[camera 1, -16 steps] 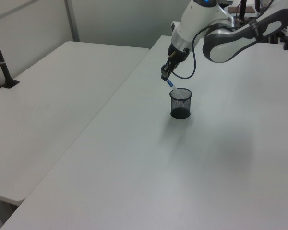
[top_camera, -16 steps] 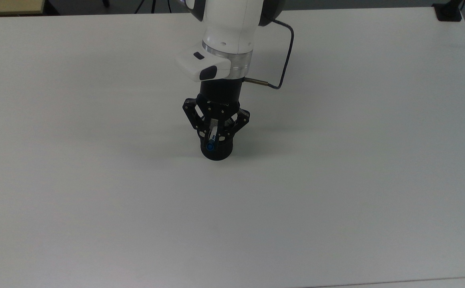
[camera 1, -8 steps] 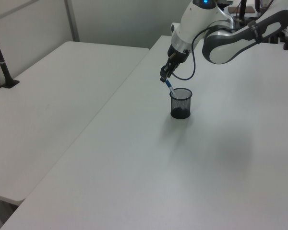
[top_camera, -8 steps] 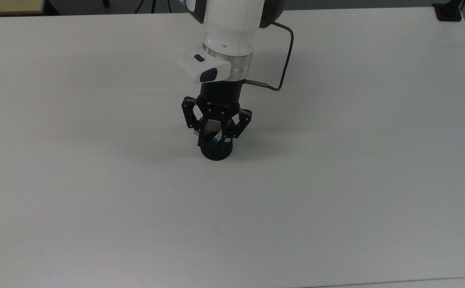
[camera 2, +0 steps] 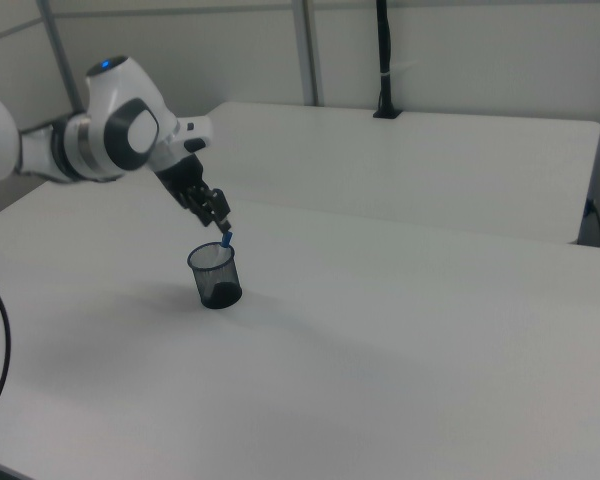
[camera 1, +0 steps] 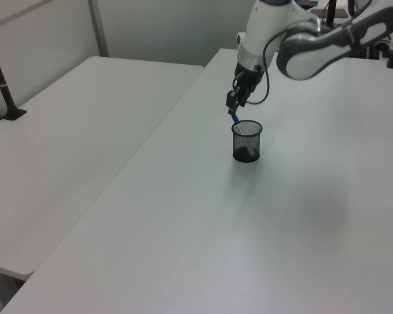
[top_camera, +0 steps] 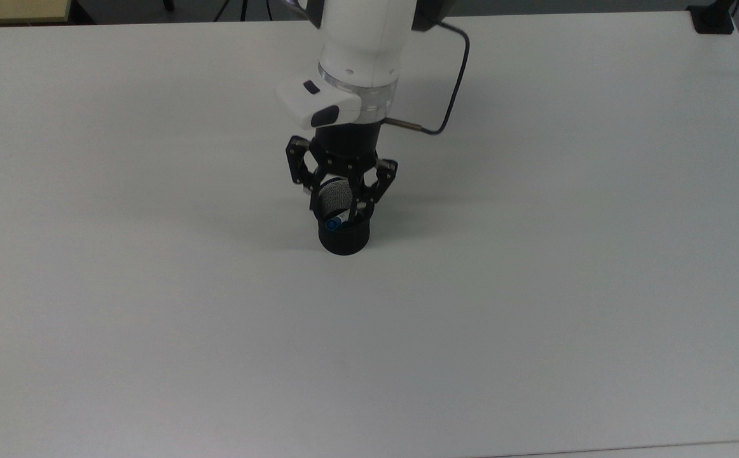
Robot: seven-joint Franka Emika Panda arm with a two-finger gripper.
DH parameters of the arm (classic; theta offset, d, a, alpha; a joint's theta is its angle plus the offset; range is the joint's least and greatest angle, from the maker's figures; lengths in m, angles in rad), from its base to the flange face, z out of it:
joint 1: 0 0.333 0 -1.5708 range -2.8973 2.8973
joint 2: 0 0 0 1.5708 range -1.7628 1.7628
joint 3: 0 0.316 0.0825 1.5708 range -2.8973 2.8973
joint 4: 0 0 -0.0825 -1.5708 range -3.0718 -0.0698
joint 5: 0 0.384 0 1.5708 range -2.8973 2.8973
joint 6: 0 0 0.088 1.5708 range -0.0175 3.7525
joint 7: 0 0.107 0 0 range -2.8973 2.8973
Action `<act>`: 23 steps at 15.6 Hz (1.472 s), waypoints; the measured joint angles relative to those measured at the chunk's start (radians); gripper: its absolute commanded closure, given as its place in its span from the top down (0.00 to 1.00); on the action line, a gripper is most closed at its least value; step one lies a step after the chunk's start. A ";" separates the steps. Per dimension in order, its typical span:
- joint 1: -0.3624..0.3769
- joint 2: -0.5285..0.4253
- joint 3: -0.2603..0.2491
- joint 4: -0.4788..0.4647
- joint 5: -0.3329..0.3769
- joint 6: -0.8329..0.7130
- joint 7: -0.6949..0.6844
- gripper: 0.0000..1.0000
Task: Insert the marker
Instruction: 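Open the gripper and raise it away from the cup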
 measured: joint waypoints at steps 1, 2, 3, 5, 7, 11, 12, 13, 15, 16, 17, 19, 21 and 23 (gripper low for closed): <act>-0.002 -0.023 0.000 0.018 0.068 -0.094 -0.078 0.64; -0.004 -0.046 -0.003 0.045 0.135 -0.203 -0.167 0.75; -0.013 -0.067 -0.005 0.080 0.188 -0.320 -0.247 0.95; -0.045 -0.099 -0.007 0.148 0.239 -0.523 -0.345 1.00; -0.074 -0.116 -0.008 0.181 0.245 -0.619 -0.382 1.00; -0.117 -0.141 -0.009 0.187 0.220 -0.700 -0.389 1.00; -0.125 -0.146 -0.009 0.187 0.201 -0.716 -0.389 1.00; -0.134 -0.152 -0.009 0.187 0.184 -0.726 -0.389 1.00; -0.157 -0.160 -0.010 0.188 0.173 -0.730 -0.389 1.00; -0.169 -0.164 -0.010 0.188 0.173 -0.730 -0.389 1.00; -0.181 -0.168 -0.011 0.189 0.173 -0.730 -0.389 1.00; -0.199 -0.177 -0.011 0.191 0.173 -0.730 -0.389 1.00; -0.203 -0.180 -0.011 0.193 0.173 -0.730 -0.389 1.00; -0.202 -0.178 -0.005 0.193 0.173 -0.730 -0.389 1.00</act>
